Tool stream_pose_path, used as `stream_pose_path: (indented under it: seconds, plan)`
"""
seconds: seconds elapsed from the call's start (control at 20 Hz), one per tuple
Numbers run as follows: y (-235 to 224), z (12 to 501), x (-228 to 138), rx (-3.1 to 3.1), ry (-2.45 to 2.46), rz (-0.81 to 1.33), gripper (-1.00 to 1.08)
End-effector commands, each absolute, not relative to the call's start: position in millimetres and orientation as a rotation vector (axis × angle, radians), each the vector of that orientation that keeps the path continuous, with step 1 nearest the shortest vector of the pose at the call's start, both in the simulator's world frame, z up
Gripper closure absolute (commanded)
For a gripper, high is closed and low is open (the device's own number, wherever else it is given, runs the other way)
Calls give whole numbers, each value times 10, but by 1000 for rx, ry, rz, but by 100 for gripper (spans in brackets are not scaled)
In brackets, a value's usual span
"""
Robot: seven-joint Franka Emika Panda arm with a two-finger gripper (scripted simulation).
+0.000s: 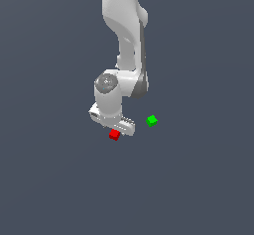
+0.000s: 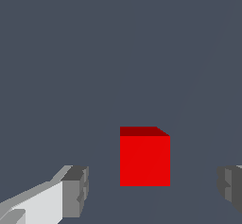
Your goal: Stack the red cube on top of the green cube.
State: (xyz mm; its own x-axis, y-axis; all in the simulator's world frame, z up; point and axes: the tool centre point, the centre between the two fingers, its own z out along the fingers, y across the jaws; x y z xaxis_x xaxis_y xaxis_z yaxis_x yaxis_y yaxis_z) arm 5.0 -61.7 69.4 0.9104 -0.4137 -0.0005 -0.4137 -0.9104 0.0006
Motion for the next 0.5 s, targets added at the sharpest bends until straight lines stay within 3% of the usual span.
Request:
stream_pose_path:
  seconds: [0.0,0.45]
  plan:
    - [-617,695,50,3070,-665,-1,-92]
    - [-613,399,41,3071,-664,0,-92]
